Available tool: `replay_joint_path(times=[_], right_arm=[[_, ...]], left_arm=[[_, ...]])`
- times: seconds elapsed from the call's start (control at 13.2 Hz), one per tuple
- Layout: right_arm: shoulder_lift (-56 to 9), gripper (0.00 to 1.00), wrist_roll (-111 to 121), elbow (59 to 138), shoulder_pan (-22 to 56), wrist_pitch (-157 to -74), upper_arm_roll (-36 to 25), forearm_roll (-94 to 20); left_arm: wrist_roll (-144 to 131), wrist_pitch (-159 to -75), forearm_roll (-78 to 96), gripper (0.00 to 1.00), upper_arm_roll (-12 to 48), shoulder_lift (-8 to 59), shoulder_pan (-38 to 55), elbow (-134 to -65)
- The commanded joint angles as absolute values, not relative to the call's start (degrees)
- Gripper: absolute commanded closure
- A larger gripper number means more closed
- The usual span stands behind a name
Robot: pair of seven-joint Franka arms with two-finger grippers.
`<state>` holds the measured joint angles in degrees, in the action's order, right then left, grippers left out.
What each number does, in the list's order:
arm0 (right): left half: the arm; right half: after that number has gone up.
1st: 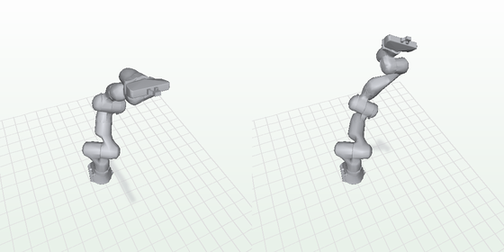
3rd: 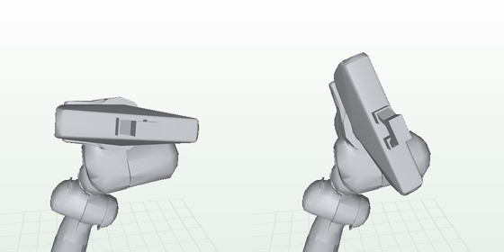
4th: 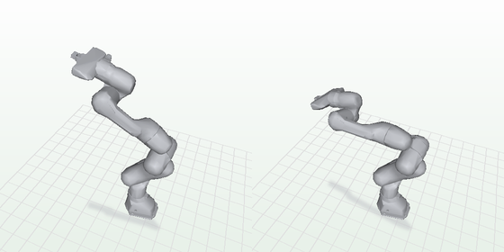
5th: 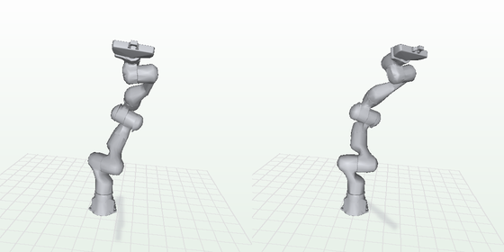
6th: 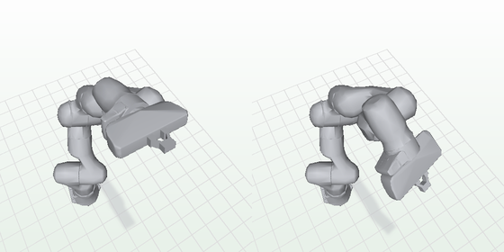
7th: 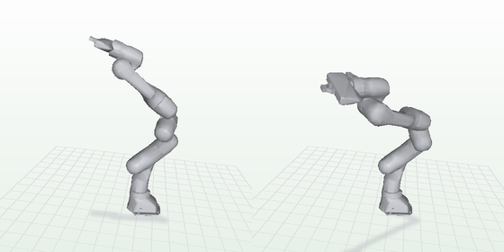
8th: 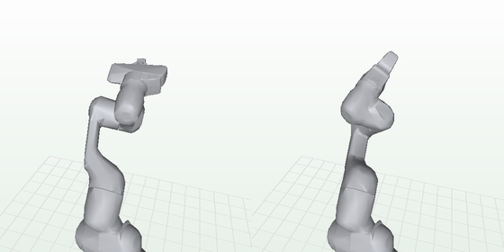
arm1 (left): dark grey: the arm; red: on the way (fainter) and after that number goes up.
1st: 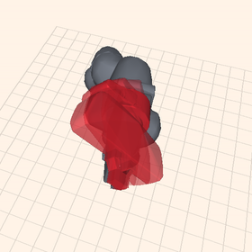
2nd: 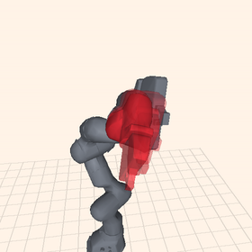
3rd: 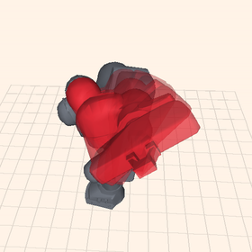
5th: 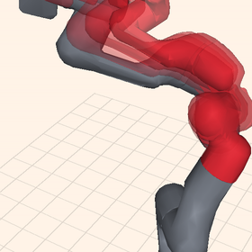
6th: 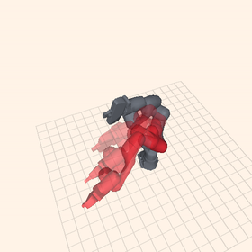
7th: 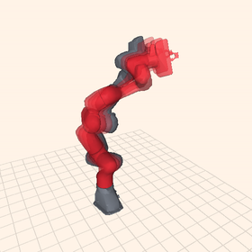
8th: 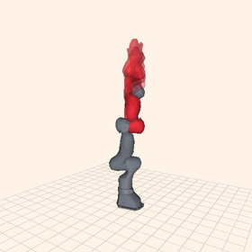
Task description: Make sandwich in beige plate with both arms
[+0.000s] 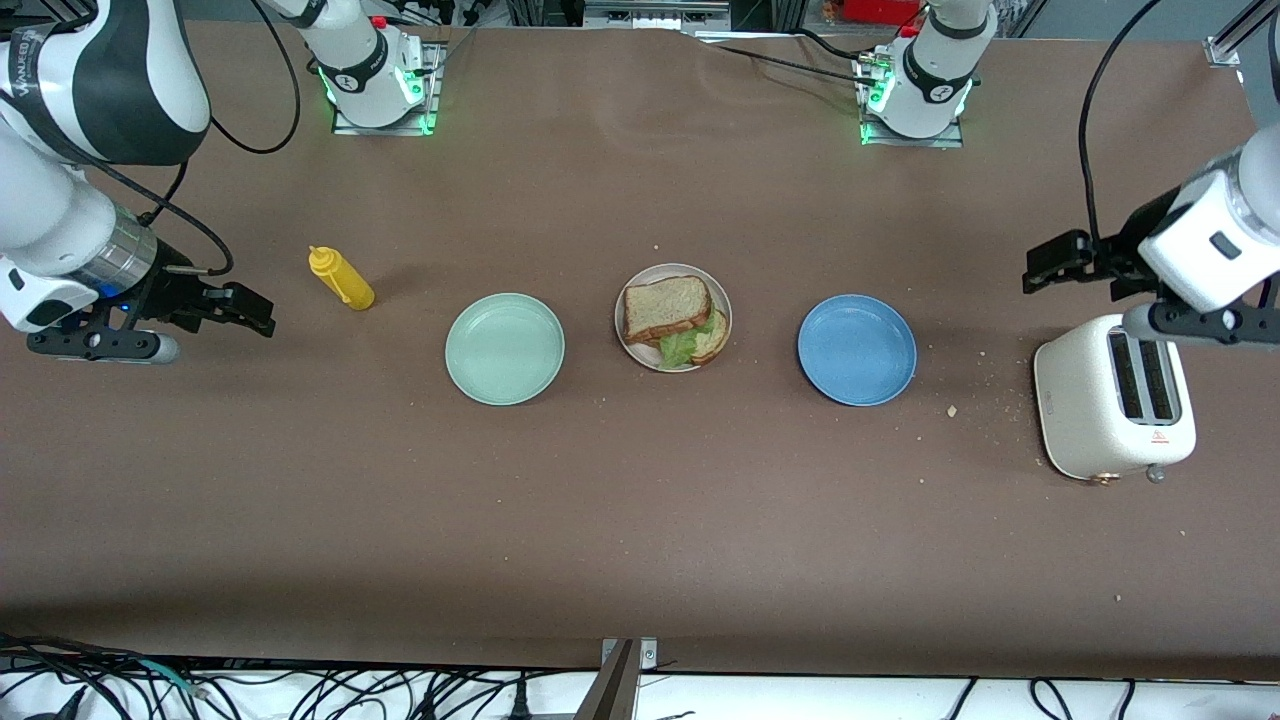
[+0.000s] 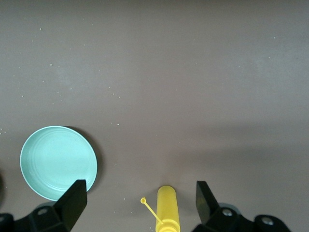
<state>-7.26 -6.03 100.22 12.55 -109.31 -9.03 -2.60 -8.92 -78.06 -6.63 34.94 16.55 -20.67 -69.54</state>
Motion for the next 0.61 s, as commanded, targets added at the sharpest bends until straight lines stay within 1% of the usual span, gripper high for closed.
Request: replay_joint_path(times=[0.0,0.15,0.23,0.38,0.53], right_arm=[[-7.82,0.0,-6.15,100.46,12.66,-110.92,-9.05,-1.58],[-8.61,0.0,-6.07,100.28,12.22,-110.83,-9.14,-1.58],[-8.79,0.0,-5.98,99.94,12.3,-110.4,-9.05,-1.58],[-9.4,0.0,-6.15,99.84,12.65,-110.56,-9.05,-1.58],[-9.67,0.0,-6.24,99.76,12.74,-110.92,-9.05,-1.58]], left_arm=[[-3.01,-78.13,-7.74,0.0,26.31,12.05,-13.91,-72.59],[-2.73,-79.71,-5.56,0.0,19.46,9.34,-9.6,-75.56],[-2.38,-81.63,-3.01,0.0,16.47,6.62,-8.71,-79.07],[-0.72,-84.98,-1.67,0.0,13.2,1.87,-6.44,-86.19],[-0.35,-85.78,-1.14,0.0,7.23,0.62,-2.39,-87.62]])
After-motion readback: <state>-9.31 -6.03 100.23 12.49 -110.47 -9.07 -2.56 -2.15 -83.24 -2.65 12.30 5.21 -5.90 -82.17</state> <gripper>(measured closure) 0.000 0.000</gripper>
